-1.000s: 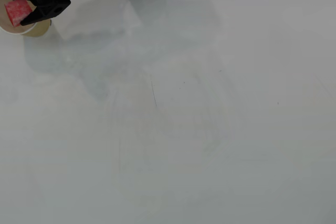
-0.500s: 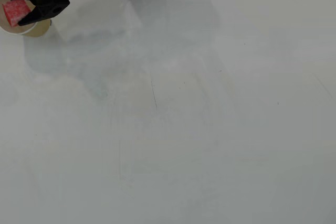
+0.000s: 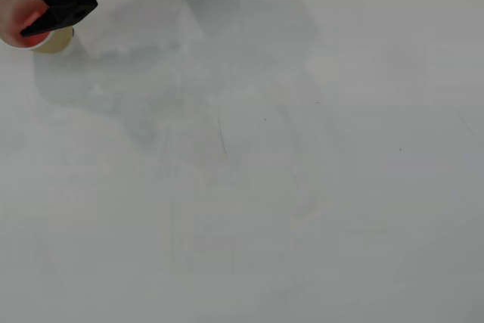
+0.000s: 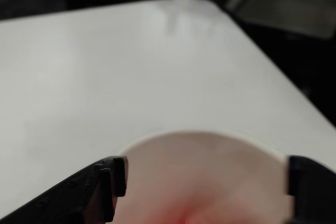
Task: Pick up the cube and drop it in the cup.
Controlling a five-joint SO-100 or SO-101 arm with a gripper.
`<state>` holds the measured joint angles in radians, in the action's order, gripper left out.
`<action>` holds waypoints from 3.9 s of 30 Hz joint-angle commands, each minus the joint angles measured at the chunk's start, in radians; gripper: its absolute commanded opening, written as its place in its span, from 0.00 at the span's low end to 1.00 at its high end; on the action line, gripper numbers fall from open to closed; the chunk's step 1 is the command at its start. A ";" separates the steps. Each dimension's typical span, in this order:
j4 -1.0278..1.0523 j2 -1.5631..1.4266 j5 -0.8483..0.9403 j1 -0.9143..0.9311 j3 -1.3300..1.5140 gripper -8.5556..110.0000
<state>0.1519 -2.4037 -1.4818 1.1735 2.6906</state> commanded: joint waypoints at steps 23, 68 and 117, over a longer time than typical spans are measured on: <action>-0.051 -0.029 0.015 0.023 -0.126 0.40; 0.092 -0.325 0.012 -0.584 0.023 0.07; 0.991 -0.730 0.006 -1.083 0.431 0.07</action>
<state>1.1397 -3.0971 -1.4818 0.0982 3.0879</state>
